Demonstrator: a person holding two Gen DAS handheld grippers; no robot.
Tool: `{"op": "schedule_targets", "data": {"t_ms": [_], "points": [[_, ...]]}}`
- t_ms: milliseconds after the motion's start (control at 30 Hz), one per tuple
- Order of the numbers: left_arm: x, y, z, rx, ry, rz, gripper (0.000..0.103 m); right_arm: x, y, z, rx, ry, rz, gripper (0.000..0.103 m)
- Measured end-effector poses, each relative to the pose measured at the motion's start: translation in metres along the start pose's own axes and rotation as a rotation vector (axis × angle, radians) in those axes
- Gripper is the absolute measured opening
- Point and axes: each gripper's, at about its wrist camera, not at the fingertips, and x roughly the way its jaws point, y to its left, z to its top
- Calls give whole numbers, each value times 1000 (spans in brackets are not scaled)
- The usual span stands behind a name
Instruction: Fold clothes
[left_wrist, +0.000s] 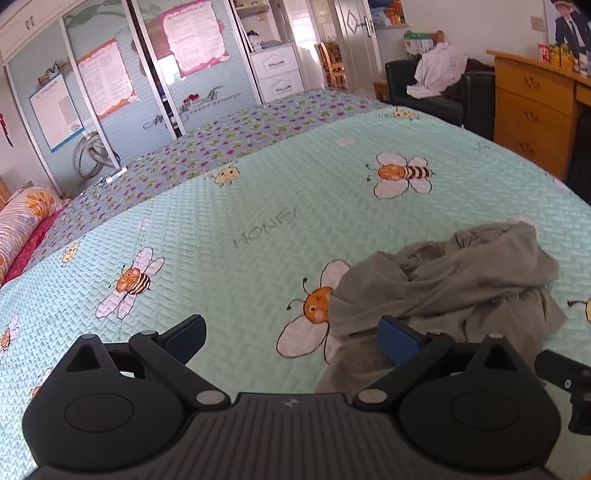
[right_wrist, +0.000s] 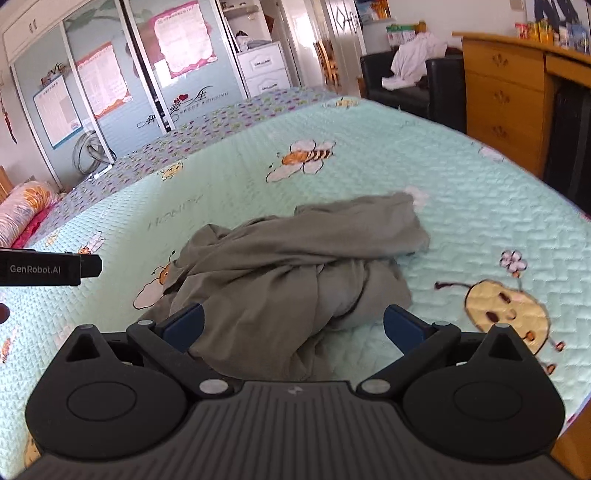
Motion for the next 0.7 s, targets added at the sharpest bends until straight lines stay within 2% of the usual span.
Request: {"op": "schedule_targets", "data": {"t_ms": [200,500,700], "points": [[11,-13,-4,30,15,18,102,-2,-9,0,44,-53,18,102],[22,-28,-7,45,27,3,102,4,-24,-7,135,-32,40,102],[31,-32,-3,36,32,2,102,9,-21,-5,122,-41,42,102]]}}
